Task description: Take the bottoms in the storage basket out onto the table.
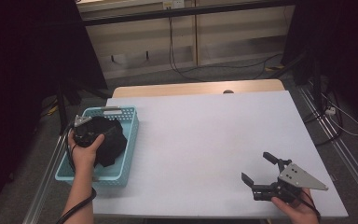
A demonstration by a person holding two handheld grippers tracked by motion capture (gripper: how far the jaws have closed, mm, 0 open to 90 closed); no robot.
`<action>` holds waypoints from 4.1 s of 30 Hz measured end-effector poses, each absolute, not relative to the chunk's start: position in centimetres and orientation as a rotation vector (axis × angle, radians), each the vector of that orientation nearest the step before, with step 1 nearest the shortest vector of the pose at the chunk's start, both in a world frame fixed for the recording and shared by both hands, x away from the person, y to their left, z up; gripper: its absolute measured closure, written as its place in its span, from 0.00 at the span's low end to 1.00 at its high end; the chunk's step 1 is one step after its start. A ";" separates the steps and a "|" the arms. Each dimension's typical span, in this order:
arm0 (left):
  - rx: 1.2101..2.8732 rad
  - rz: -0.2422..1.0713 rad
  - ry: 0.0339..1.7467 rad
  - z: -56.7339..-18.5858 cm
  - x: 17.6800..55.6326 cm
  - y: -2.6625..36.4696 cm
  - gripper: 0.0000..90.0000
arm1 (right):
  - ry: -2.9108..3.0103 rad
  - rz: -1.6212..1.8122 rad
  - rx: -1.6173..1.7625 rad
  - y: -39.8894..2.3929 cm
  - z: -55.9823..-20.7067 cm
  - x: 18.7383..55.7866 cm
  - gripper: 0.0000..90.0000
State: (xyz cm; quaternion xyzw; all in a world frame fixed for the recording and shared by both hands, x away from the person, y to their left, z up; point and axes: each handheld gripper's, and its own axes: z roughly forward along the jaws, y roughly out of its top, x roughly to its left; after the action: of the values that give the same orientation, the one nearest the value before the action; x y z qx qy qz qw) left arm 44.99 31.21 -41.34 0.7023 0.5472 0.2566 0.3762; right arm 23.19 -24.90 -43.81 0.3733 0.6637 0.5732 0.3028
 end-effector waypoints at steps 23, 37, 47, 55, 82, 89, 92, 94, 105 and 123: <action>1.912 0.627 1.555 -44.7 46.1 31.4 0.02 | 1.756 1.543 0.989 -25.0 -43.7 23.1 0.01; 1.858 0.650 1.624 -45.3 45.9 30.8 0.00 | 1.758 1.552 0.982 -25.1 -43.6 23.1 0.01; 1.821 0.654 1.720 -45.1 45.7 30.1 0.07 | 1.764 1.554 0.976 -24.9 -43.6 23.0 0.01; 1.855 0.622 1.742 -44.3 45.7 29.6 0.29 | 1.765 1.556 0.978 -25.0 -43.6 23.0 0.01; 1.811 0.462 1.840 -41.6 45.9 29.5 0.82 | 1.758 1.560 0.982 -25.3 -43.5 23.1 0.01; 1.783 0.457 1.802 -38.2 45.6 30.1 0.83 | 1.754 1.561 0.985 -25.2 -43.5 23.1 0.01; 1.728 0.481 1.757 -35.6 45.4 30.3 0.83 | 1.756 1.560 0.977 -25.1 -43.4 23.0 0.01; 1.719 0.491 1.746 -34.9 45.4 30.3 0.83 | 1.756 1.561 0.976 -25.1 -43.4 23.0 0.01; 1.606 0.559 1.537 -26.7 44.8 29.0 0.83 | 1.759 1.560 0.976 -24.9 -43.5 23.1 0.01; 1.607 0.563 1.517 -27.1 45.6 28.3 0.83 | 1.763 1.567 0.974 -24.9 -43.5 23.1 0.01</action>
State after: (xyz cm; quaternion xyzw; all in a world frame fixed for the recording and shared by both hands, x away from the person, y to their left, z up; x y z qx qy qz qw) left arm 45.64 28.28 -27.09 0.6404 0.6046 0.2244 0.4172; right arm 23.12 -24.89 -43.55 0.3653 0.6610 0.5875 0.2906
